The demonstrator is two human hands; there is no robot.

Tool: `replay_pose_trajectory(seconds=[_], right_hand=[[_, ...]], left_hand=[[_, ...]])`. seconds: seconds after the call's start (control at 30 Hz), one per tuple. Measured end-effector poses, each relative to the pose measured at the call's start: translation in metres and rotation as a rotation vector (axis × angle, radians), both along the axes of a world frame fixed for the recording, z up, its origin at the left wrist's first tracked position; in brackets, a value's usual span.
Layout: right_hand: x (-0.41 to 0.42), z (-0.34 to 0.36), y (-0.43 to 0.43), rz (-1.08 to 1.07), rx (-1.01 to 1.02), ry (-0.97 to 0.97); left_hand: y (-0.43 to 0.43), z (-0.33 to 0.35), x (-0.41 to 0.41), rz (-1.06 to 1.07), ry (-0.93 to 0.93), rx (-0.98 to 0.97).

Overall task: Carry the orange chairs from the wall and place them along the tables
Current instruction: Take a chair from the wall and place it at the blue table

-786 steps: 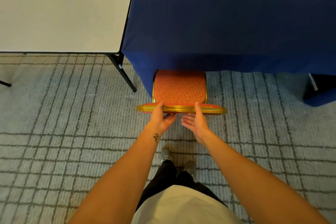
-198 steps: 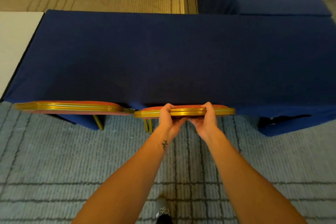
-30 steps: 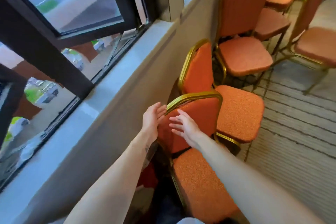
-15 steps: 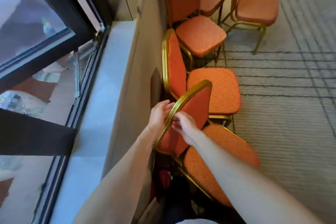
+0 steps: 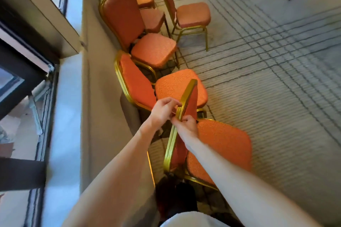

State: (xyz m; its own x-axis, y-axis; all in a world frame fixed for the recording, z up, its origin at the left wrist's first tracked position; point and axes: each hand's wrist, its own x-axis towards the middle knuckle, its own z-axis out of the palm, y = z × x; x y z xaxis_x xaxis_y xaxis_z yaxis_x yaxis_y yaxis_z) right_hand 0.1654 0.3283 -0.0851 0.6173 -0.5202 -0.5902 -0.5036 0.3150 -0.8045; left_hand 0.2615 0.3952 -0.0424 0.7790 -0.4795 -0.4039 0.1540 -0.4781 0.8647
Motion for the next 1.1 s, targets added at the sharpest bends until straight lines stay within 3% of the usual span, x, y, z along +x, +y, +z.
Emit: replay_pose_trajectory(seconds=[0.17, 0.37, 0.6, 0.77, 0.93, 1.1], right_hand=[[-0.064, 0.02, -0.043, -0.108, -0.109, -0.009], [-0.143, 0.042, -0.091, -0.222, -0.188, 0.024], [-0.207, 0.052, -0.138, -0.394, -0.337, 0.133], [-0.227, 0.057, -0.15, -0.447, -0.492, 0.339], [-0.23, 0.057, -0.154, -0.574, -0.622, 0.587], [-0.218, 0.064, -0.164, -0.583, -0.765, 0.721]], left_hand=[[-0.061, 0.021, -0.05, -0.259, -0.104, 0.034], [-0.13, 0.024, -0.118, -0.503, -0.216, -0.075], [-0.207, 0.034, -0.157, -1.031, -0.951, 0.01], [-0.26, 0.026, -0.169, -1.38, -1.017, 0.116], [-0.295, 0.025, -0.171, -1.429, -1.13, -0.011], [-0.319, 0.022, -0.16, -1.477, -1.17, -0.015]])
